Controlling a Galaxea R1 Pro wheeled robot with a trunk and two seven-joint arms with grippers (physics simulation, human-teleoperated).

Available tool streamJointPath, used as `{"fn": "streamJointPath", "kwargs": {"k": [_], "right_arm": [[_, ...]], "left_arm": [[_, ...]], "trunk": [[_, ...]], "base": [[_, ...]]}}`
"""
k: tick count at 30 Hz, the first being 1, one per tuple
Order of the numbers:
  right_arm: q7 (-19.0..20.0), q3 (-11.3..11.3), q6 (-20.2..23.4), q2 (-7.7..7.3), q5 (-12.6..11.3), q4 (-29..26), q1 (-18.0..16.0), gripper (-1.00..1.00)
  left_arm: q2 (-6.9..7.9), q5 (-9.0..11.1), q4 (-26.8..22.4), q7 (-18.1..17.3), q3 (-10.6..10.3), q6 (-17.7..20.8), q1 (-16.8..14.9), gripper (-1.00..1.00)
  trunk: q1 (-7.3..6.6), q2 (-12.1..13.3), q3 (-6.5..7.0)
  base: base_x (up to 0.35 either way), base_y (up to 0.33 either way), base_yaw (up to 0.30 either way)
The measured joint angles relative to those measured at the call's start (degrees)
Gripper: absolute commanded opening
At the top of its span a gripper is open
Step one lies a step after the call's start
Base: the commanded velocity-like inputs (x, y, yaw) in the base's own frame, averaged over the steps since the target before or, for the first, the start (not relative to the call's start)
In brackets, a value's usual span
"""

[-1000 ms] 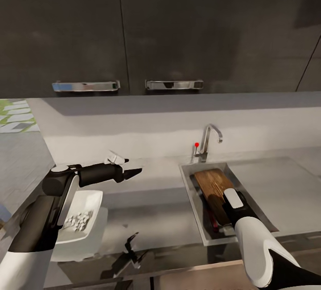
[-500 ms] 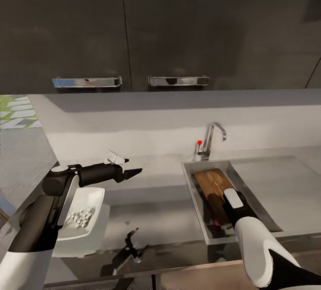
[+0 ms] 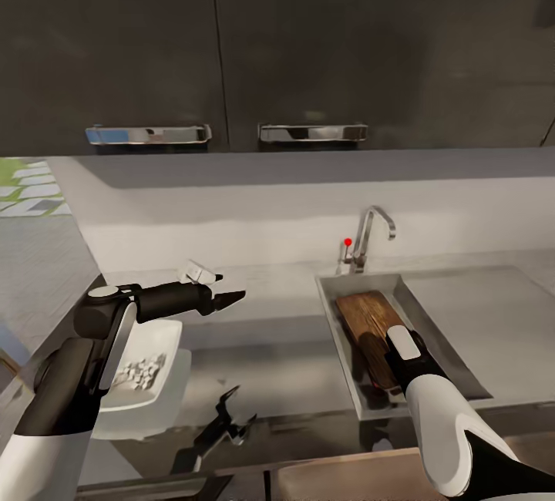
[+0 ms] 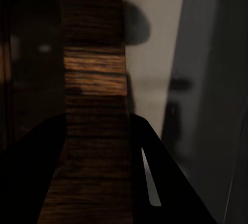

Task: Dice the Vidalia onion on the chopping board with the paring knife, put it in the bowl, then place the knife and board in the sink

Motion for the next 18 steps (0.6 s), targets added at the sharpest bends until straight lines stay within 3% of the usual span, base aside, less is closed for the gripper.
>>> {"fn": "streamJointPath", "kwargs": {"k": [9,18], "right_arm": [[0.04,0.02,-0.12,0.01,-0.18,-0.01,-0.01,-1.0],[0.19,0.15,-0.45,0.02,-0.36,-0.05,-0.17,-1.0]], "left_arm": [[-0.01,0.0,0.02,-0.01,-0.01,-0.01,0.0,1.0],[-0.01,0.0,0.03,-0.01,-0.07,-0.02,0.0,1.0]], "trunk": [[0.0,0.0,-0.74],[0.0,-0.02,-1.37]], "base": [[0.0,0.0,-0.119],[0.0,0.0,-0.012]]}}
